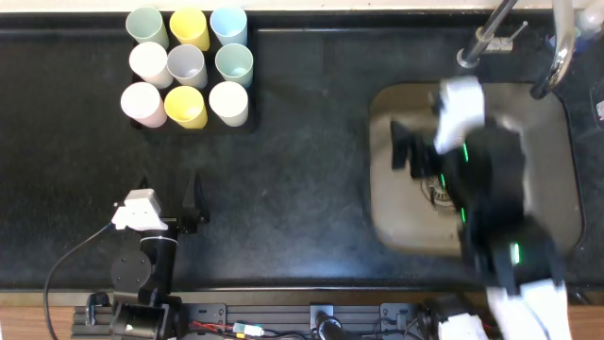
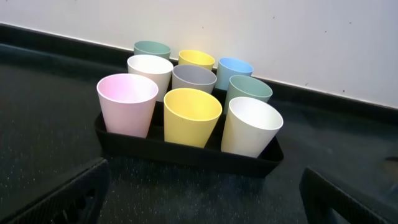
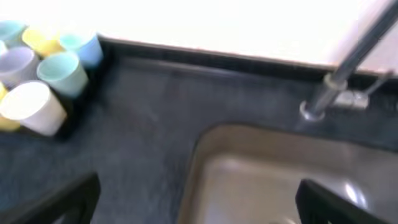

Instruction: Store Cups

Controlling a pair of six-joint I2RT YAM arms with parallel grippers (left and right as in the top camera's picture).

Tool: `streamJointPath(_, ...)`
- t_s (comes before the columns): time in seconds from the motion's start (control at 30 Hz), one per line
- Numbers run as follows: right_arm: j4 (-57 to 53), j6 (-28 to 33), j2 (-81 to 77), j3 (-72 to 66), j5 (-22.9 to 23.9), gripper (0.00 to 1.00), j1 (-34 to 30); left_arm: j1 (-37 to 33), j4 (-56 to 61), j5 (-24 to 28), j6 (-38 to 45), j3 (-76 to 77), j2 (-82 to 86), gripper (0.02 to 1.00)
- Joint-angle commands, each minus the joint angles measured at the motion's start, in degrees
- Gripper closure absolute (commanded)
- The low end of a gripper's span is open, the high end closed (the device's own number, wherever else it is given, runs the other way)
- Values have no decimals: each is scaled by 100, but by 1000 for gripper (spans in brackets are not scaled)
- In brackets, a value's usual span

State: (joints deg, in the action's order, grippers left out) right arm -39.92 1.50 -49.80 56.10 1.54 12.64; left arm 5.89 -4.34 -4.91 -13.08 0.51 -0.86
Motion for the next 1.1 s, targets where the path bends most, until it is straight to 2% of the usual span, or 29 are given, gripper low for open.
streamJointPath(0.03, 809, 90, 1720, -1609, -42, 3, -46, -37, -9, -11, 109, -4, 35, 18)
streamJointPath(0.37, 2695, 92, 3987, -3952, 52, 3, -46, -37, -9, -11, 109, -4, 37, 18)
streamJointPath(0.47, 3161, 90, 4356, -4424, 262, 3, -46, -37, -7, -11, 109, -4, 37, 18)
streamJointPath(0.63, 3757, 90, 4736, -5134, 868, 3, -46, -37, -7, -11, 109, -4, 37, 18)
streamJointPath(0.77, 4002, 90, 4881, -5591, 907, 3, -46, -37, -7, -11, 109, -4, 37, 18)
streamJointPath(0.83, 3661, 85, 4964, -5582, 887, 3, -46, -37, -7, -11, 109, -4, 37, 18)
streamJointPath(1.1, 3654, 87, 4955, -5582, 883, 5, -44, -37, -7, -11, 109, -4, 37, 20)
